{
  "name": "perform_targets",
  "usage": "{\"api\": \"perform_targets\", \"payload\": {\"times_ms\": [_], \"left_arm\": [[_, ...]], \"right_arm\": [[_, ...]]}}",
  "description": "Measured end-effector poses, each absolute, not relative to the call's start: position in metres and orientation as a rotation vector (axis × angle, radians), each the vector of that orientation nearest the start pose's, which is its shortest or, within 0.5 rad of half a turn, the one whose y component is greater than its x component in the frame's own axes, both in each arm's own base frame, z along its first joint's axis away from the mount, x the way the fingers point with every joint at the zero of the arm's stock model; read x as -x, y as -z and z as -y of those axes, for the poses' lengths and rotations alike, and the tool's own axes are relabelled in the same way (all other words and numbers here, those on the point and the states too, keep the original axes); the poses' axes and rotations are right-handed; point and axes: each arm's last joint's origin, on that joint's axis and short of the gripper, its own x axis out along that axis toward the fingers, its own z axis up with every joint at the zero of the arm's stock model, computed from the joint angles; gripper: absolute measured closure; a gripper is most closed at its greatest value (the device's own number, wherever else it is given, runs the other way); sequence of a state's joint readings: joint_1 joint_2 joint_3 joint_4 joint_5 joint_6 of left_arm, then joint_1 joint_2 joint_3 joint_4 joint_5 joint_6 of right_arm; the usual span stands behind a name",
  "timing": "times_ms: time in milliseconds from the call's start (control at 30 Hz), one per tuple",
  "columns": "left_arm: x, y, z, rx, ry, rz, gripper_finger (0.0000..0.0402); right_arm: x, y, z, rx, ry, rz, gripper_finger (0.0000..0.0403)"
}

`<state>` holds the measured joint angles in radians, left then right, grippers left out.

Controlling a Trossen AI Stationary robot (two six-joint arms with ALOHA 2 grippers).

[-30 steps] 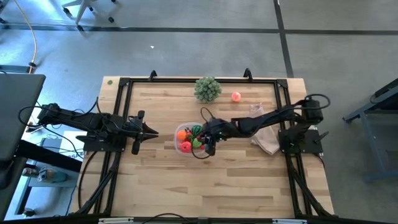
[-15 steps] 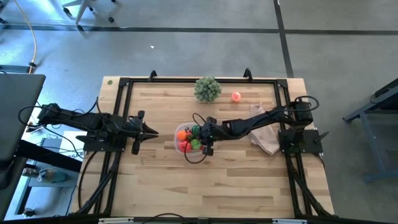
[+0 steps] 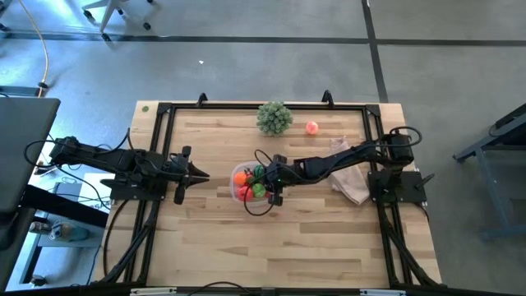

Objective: Pick and placing Produce into tupperware
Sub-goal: Put the red cherry into the transparent bin, then put the pink peach into the transparent bin

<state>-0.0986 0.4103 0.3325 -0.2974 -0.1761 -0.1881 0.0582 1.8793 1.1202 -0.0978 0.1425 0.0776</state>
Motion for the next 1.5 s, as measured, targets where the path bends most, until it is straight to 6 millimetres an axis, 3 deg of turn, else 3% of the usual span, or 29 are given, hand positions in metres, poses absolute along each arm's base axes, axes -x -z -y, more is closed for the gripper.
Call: {"api": "perform_targets", "payload": {"times_ms": [567,800,1000,1233,1500], "left_arm": [[-0.116,-0.214,0.006,0.135,-0.112,-0.363,0.0355],[-0.116,-0.214,0.006,0.135,-0.112,-0.362,0.0355],[-0.116,-0.215,0.006,0.135,-0.111,-0.362,0.0355],[-0.116,-0.215,0.006,0.135,-0.111,-0.361,0.0355],[-0.116,-0.215,0.006,0.135,-0.112,-0.361,0.0355]], "right_arm": [[-0.381,-0.164,-0.02,-0.024,0.08,-0.832,0.0263],[-0.368,-0.207,-0.019,-0.069,0.1,-0.734,0.0263],[-0.339,-0.257,-0.011,-0.182,0.322,-0.624,0.0263],[-0.297,-0.295,0.018,-0.518,0.705,-0.473,0.0263],[-0.267,-0.294,0.087,-0.675,0.902,-0.542,0.0263]]}}
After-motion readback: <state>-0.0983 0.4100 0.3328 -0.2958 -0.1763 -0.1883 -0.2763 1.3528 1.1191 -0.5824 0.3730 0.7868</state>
